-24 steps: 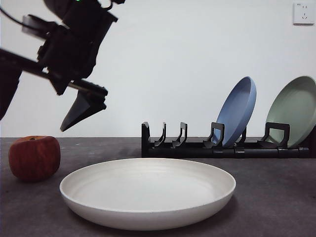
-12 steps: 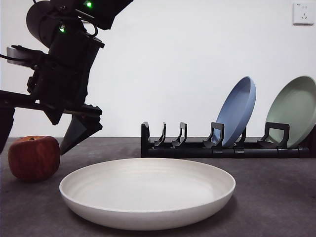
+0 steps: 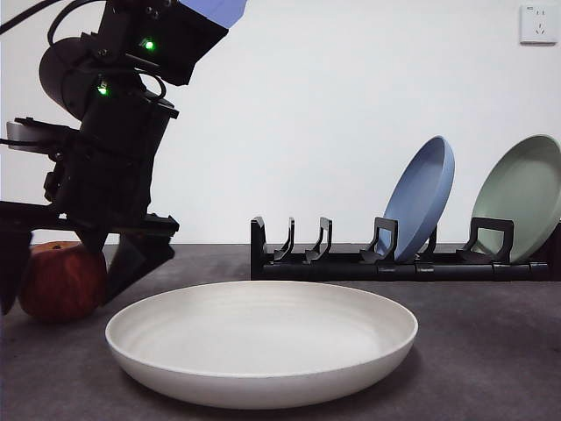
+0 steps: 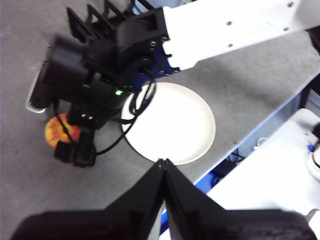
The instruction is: Take the yellow plate from the plate rack,put the plate on the table,take the apple from the table,put the apple in the plate
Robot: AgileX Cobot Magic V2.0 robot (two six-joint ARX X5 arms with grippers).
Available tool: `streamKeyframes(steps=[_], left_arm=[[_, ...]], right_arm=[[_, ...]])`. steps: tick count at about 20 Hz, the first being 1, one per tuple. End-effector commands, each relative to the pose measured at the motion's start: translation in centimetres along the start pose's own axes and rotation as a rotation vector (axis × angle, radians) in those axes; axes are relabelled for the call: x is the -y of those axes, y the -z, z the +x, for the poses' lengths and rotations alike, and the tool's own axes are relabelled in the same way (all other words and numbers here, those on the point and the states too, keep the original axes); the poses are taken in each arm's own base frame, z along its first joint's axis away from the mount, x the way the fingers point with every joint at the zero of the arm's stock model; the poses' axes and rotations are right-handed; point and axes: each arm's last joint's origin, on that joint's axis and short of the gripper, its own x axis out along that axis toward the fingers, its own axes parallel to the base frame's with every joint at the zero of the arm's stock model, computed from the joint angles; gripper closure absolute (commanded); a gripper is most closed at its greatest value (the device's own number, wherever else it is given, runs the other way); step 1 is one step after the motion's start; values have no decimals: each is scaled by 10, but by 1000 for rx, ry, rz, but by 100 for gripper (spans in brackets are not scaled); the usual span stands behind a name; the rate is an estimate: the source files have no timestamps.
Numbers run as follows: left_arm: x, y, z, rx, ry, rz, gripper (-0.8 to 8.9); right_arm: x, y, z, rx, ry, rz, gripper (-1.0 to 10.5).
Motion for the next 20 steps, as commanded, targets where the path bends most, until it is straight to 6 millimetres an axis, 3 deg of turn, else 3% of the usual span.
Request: streamKeyframes(steps=[1,2,5,10,13,16,20], left_arm=[[0,6,5,-26,7,-6,819],[0,8,7,-45,20,-3,819],[0,12,11,-58,14,3,819],[2,13,11,-97,100,59,818],[3,13,11,-102,116,93,818],[4,14,10,-127,181,142,819],[7,15,10,-162,271,169,819]], right_arm=[[3,1,2,-8,3,57,880],[3,2,-1,-20,4,60,956],[1,-5,-26,-7,3,44,963],[-4,-15,-111,3,13,-45,963],[-5,-6,-163,-59,13,-126,963],[-6,6,-204,-88,12,-146,963],[-6,34,-229,-56,9,-146,963]])
